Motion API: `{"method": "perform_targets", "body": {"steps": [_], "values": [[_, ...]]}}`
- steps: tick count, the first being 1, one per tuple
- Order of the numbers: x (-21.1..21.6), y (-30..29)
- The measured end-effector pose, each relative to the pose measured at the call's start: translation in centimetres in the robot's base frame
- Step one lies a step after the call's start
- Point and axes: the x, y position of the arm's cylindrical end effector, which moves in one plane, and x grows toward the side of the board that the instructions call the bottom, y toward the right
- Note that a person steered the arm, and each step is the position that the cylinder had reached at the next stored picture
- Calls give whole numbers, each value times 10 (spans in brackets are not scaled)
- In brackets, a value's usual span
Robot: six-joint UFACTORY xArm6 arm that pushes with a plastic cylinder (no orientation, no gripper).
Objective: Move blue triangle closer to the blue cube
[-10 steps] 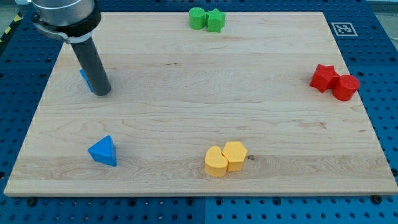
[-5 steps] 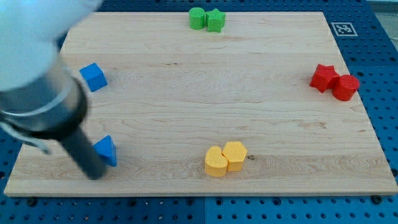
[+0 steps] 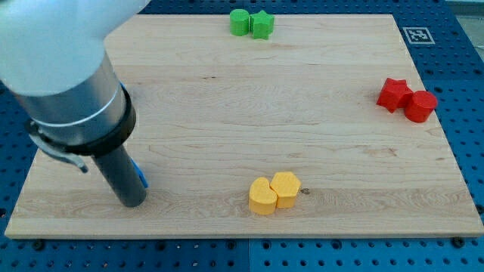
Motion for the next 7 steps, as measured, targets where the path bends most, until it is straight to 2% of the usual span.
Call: {"method": "perform_targets", "body": {"steps": [1, 5, 6, 7], "values": [[-17, 0], [-23, -25], [-33, -28], [-63, -28]]}}
